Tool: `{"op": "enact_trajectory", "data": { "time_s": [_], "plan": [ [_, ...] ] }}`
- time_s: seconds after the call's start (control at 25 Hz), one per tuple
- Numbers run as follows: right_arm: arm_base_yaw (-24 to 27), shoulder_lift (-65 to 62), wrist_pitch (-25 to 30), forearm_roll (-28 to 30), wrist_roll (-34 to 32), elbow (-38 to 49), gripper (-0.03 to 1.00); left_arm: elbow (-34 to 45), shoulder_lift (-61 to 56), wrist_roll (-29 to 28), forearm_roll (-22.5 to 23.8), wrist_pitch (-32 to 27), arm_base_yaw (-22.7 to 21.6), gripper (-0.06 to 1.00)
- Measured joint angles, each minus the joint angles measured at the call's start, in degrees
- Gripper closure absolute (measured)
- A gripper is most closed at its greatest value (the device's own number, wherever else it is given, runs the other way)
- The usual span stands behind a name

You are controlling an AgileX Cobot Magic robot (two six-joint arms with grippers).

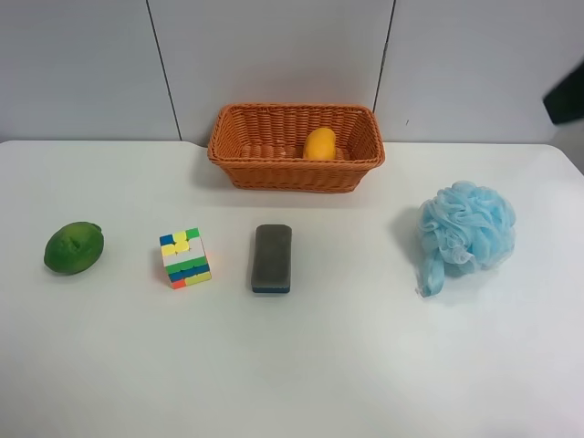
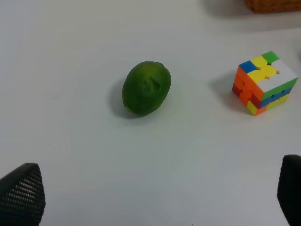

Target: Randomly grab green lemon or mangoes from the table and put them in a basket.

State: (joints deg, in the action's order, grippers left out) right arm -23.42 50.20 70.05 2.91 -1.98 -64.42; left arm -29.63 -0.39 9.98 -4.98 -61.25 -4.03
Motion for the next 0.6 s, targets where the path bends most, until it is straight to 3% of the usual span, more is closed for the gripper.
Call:
{"op": "enact_trajectory", "data": {
  "time_s": [0.2,0.44,0.6],
  "plan": [
    [0.0,-14.9,0.1,0.0,0.0,13.0,-0.02,0.0,0.0,0.0,0.0,0.0,0.0,-0.05],
    [0.0,-26.9,0.1,0.5,0.1,22.2,-0.02,0.0,0.0,0.0,0.0,0.0,0.0,-0.05],
    [2.2,-34.1,-3.8,0.2,0.1,29.7,-0.02,0.0,0.0,0.0,0.0,0.0,0.0,-0.05]
  ]
}}
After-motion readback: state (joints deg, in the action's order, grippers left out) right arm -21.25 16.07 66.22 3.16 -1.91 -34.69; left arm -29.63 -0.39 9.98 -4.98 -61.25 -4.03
